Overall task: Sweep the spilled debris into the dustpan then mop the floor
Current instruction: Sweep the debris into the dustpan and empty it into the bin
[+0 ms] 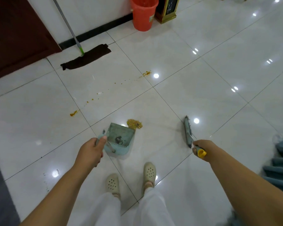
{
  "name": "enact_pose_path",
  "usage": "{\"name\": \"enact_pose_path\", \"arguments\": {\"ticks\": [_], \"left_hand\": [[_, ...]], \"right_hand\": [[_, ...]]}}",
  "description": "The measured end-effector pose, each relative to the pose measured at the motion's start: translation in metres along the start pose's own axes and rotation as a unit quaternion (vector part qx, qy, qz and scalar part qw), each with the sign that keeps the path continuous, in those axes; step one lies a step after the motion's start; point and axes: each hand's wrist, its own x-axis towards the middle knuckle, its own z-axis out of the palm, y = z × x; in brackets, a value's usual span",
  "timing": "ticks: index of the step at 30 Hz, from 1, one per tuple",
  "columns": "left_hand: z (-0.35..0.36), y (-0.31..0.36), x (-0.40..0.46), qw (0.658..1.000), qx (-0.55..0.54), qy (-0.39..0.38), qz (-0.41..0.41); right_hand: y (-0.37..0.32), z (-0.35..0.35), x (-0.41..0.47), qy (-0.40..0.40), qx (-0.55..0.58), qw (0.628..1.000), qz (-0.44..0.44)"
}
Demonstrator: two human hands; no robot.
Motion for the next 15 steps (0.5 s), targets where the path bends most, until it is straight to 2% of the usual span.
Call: {"name": "enact_pose_path", "arguments": {"ticks": [8, 15], "left_hand": [[-0.014, -0.021, 0.001, 0.999, 0.038, -0.036, -0.002], [-0.027, -0.037, 0.013, 0.996, 0.057, -0.063, 0.013]], "right_hand": [[0.016, 0.085, -0.025, -0.056, -0.091, 0.994, -0.035], [0.027, 0.147, -0.05, -0.088, -0.282, 0.952, -0.085]]}}
